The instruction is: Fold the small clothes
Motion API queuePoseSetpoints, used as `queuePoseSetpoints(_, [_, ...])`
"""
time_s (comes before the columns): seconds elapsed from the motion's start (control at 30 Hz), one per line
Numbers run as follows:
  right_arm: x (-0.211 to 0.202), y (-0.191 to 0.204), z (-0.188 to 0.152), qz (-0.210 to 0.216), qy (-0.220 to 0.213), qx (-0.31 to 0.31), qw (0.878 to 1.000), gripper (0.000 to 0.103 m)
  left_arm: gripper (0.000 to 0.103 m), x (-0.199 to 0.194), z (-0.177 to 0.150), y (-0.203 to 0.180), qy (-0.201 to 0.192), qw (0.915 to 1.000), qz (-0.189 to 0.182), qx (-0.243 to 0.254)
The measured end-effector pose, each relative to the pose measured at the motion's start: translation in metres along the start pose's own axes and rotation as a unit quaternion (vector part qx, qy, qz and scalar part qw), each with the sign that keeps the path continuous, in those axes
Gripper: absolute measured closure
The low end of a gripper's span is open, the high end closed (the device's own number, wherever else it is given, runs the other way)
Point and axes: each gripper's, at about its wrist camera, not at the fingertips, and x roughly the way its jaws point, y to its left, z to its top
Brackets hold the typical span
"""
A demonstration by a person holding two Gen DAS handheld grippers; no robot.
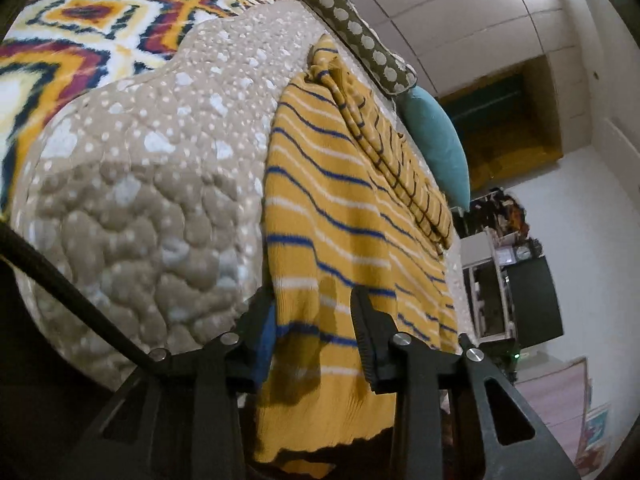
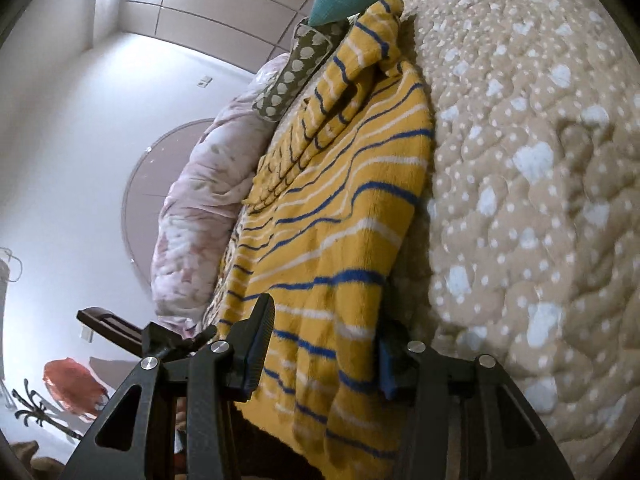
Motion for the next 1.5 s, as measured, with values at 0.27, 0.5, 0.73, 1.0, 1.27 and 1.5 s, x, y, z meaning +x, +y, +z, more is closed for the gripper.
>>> queuePoseSetpoints(0.27, [-0.003,0.000,-0.023,0.036,0.013,0.019,0.999,0.055,0.057,0.013,-0.023,-0.028,0.009,0.9971,0.039,0.064])
queuePoseSetpoints(0.5, [0.016,0.003,-0.058,0.043,0.059,0.033,0.997,0.056,0.050,0.022,-0.036,-0.043,-0.007,0.9908,0.077,0.112])
queuePoseSetpoints(0.73, [0.018,0.000,-0.066,-0.007,0.067,0.047,0.997,0.092,0.096,0.002,-0.015,-0.030,-0.014,0.9919,0.108,0.065])
queuePoseSetpoints(1.0, [-0.026,0.052,-0.057,-0.036,0.072,-0.059,0.995,0.096,0.096,-0.067,-0.025,-0.050,-0.049,0.9900,0.094,0.092])
queuePoseSetpoints(1.27, [-0.025,0.045,-0.089,-0.093,0.110,-0.084,0.986,0.096,0.096,-0.045,-0.049,-0.039,-0.010,0.9893,0.118,0.085])
queuePoseSetpoints(1.5, [-0.034,0.064,-0.053,-0.075,0.067,-0.108,0.989,0.096,0.096,-0.050,-0.010,-0.067,-0.051,0.9863,0.100,0.121])
